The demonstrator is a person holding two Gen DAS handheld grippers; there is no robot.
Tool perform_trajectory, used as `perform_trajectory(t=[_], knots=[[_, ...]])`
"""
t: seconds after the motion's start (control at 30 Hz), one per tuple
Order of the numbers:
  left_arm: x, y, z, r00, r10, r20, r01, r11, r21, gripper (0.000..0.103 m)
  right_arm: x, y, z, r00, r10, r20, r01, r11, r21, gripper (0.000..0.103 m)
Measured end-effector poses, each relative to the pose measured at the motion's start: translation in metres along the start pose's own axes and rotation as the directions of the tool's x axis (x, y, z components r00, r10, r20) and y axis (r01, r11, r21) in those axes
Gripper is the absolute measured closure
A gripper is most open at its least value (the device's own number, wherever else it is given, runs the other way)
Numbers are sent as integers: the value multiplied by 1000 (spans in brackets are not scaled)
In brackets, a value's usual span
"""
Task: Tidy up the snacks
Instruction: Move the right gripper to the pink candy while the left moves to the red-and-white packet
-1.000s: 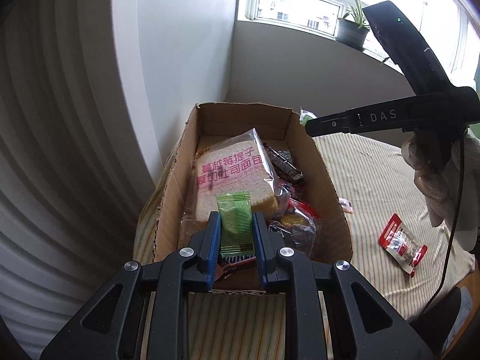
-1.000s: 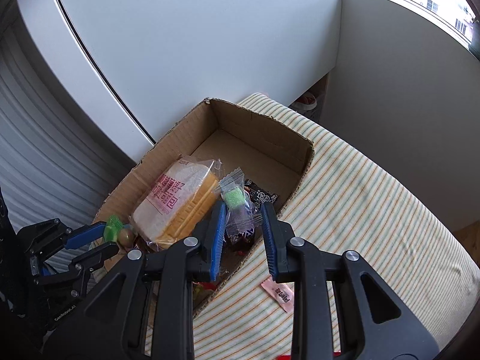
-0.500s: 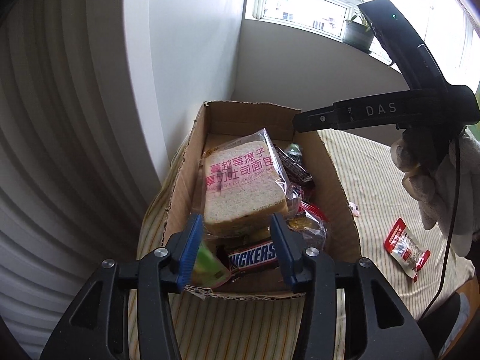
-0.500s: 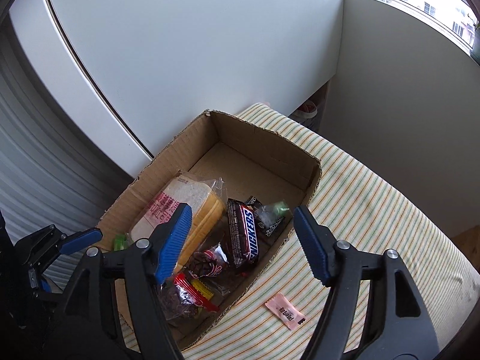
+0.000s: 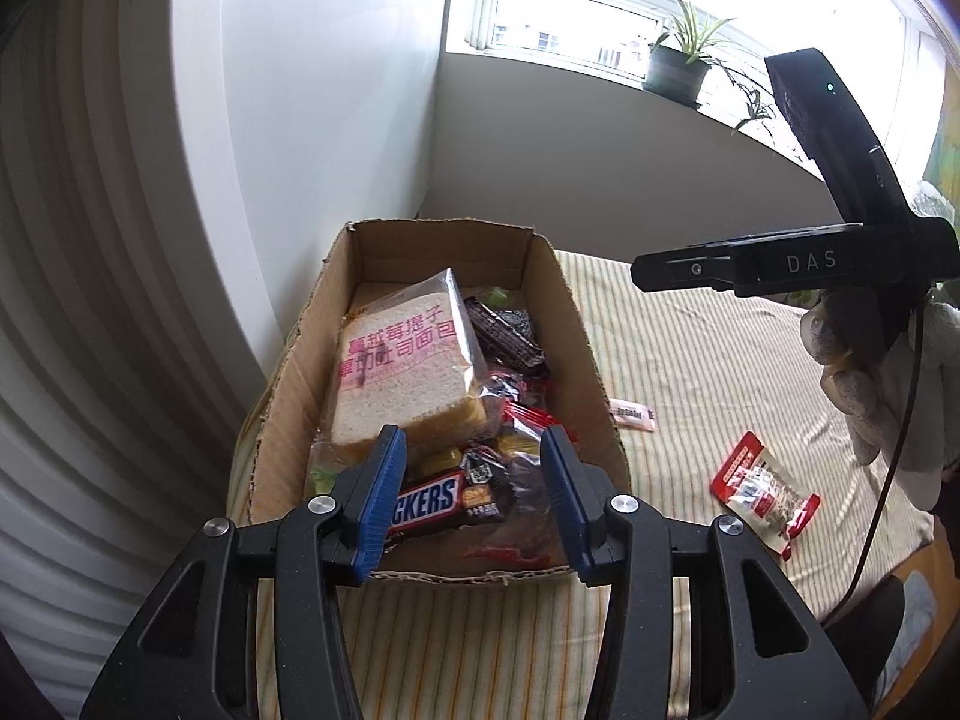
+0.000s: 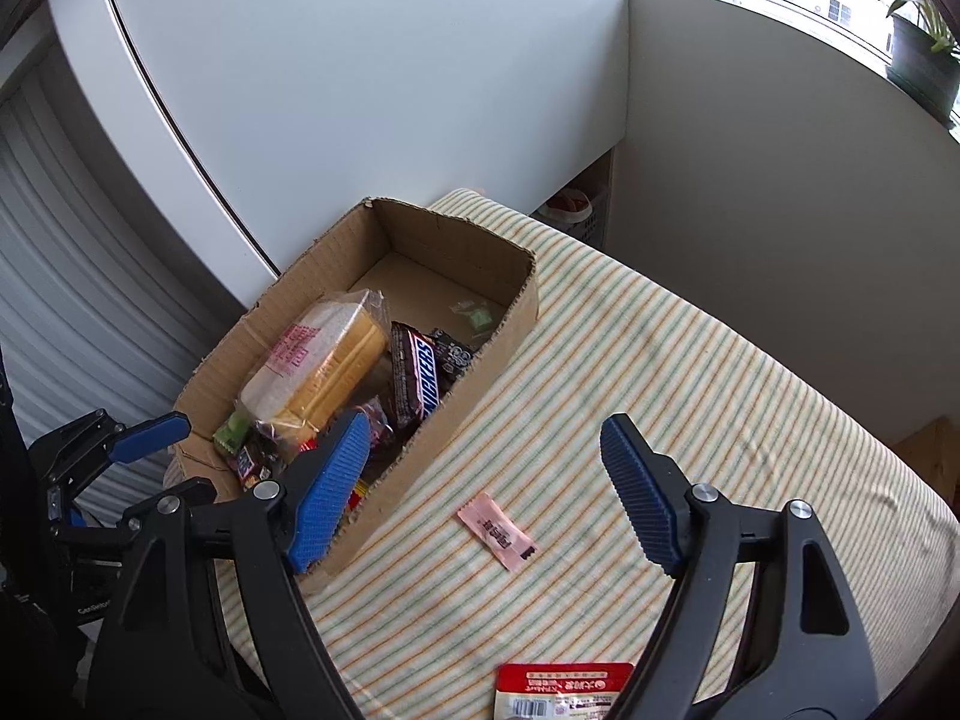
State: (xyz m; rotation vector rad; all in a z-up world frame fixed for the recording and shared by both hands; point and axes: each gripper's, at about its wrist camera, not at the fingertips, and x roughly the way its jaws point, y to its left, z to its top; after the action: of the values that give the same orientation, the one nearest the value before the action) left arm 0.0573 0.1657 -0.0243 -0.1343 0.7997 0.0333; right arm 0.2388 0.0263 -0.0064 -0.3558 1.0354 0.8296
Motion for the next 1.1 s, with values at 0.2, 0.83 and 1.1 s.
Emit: perform_trajectory(t=[0.2, 0.83, 1.1], knots=[[-6, -20, -4, 999, -44, -1, 44, 999, 27, 58, -18, -20, -36, 1000, -1, -17, 1, 1000, 22, 21], [35, -105, 29, 973, -175, -150, 201, 963, 178, 71, -26, -20, -127, 994, 69, -89, -67, 998, 20, 57], [29, -85, 53, 982, -169, -82, 176, 981, 79, 76, 5, -17, -90, 994, 55, -99, -59, 997, -40, 57]])
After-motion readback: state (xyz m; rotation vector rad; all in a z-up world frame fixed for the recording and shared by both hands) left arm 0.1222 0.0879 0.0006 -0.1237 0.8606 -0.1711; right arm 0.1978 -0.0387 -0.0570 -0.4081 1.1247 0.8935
